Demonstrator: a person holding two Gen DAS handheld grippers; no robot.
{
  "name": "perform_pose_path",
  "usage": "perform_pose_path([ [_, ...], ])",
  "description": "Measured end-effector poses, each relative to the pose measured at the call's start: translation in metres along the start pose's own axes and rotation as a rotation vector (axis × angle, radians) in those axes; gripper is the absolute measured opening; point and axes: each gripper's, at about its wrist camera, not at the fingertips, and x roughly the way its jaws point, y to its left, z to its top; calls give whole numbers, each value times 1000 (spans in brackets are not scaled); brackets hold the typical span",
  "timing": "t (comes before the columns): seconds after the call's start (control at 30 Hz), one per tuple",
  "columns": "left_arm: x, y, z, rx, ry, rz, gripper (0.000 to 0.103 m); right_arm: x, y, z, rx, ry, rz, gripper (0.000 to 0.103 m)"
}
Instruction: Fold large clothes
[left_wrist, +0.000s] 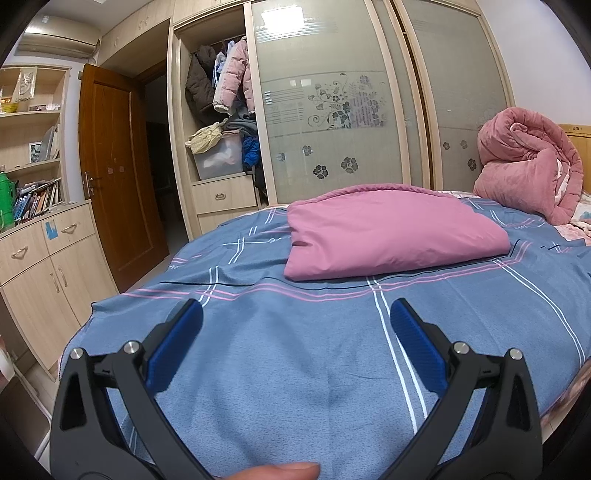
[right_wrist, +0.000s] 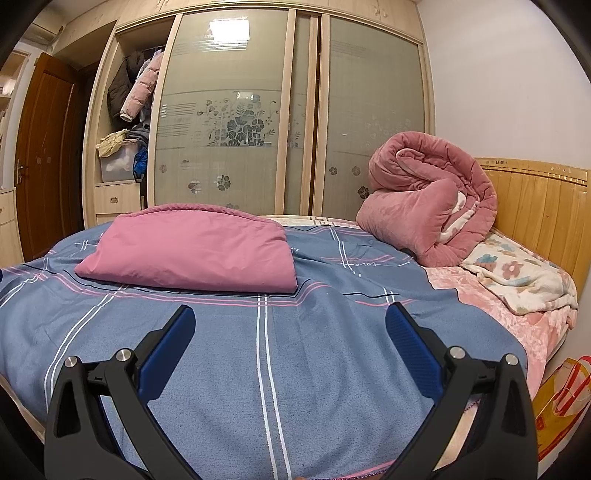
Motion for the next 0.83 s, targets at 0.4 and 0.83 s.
perform_pose_path([
  [0.4,-1,0,0,6,-3,-7,101,2,1,0,1,2,2,102],
  [0.83,0,-1,1,11,3,-11,101,2,2,-2,3,3,4,102],
])
